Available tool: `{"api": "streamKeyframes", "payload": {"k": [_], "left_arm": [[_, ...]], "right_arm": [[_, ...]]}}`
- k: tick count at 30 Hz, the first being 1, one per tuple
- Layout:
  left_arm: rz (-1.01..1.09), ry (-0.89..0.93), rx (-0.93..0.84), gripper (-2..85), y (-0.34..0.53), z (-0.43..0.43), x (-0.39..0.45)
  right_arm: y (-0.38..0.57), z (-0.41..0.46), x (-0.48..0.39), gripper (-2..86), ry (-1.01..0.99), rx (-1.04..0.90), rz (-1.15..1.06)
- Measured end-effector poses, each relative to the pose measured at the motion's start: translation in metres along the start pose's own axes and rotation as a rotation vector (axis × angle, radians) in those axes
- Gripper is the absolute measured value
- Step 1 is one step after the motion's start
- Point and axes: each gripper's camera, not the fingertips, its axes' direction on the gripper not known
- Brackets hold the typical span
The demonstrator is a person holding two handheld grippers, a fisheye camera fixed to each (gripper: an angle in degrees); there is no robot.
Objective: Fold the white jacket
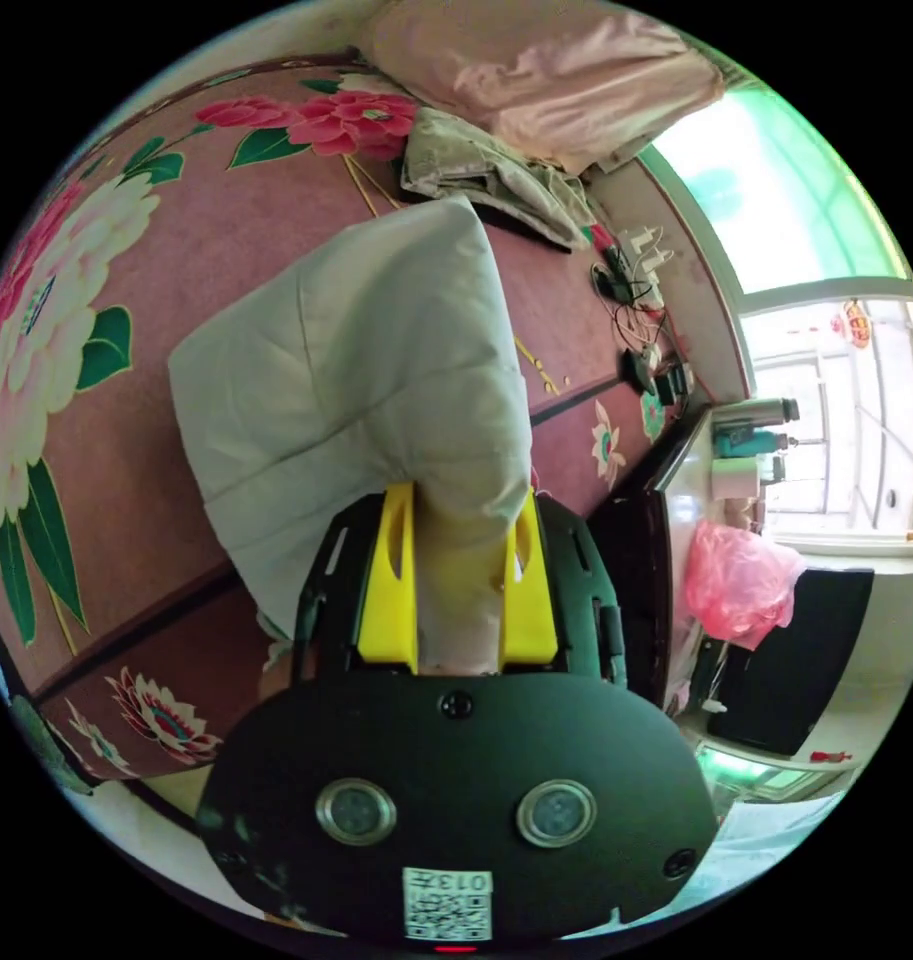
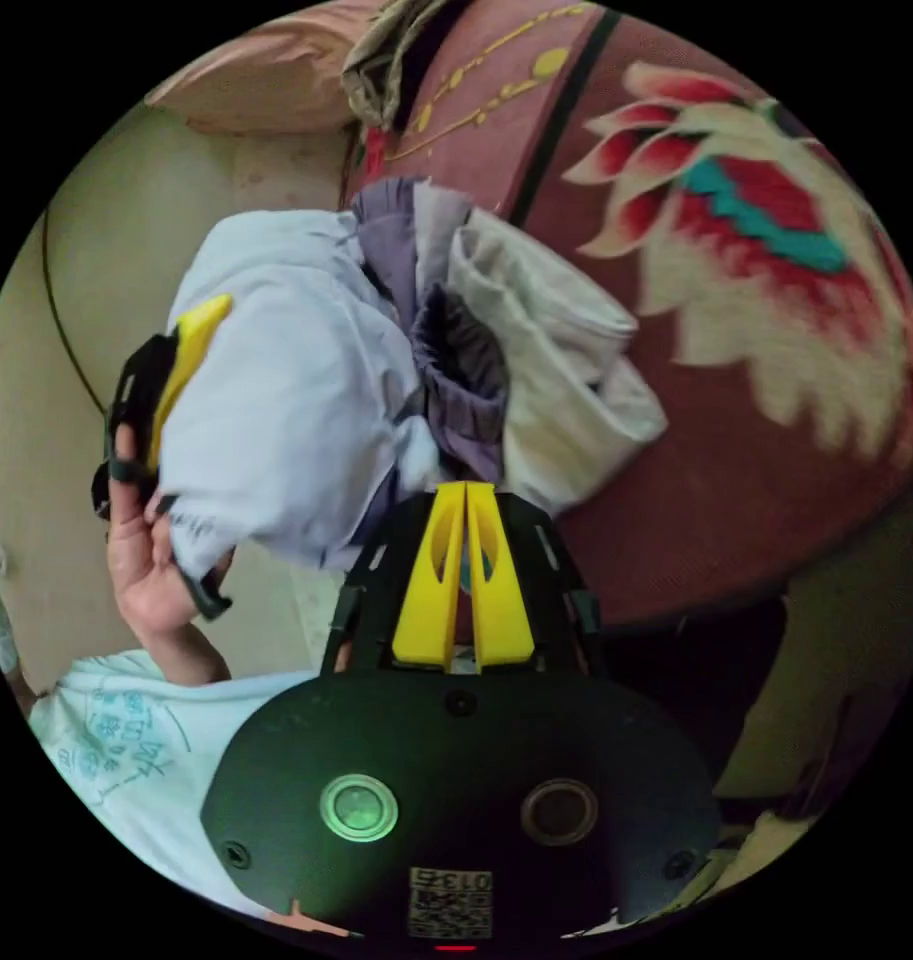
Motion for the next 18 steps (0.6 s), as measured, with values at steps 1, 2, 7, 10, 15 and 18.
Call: {"api": "streamKeyframes", "payload": {"k": [1,2,7,10,15,18], "left_arm": [[0.023,-0.026,-0.008,13.7,-0.004,0.01,0.012],[0.056,-0.044,-0.022,14.6,-0.007,0.02,0.024],[0.263,-0.051,-0.134,13.2,-0.024,0.062,0.081],[0.334,0.133,-0.091,12.1,-0.016,0.034,0.085],[0.17,-0.149,0.177,19.2,0.012,-0.037,0.023],[-0.003,-0.133,0.156,25.2,0.001,-0.034,-0.024]], "right_arm": [[0.013,-0.026,0.003,0.4,0.048,0.025,0.037],[0.027,-0.057,0.001,0.5,0.114,0.066,0.017],[0.042,-0.171,-0.037,1.8,0.493,0.318,-0.165],[0.011,-0.196,-0.083,4.7,0.579,0.367,-0.374],[-0.043,-0.165,-0.118,8.1,0.7,0.289,-0.591],[-0.077,-0.142,-0.102,7.7,0.684,0.219,-0.579]]}}
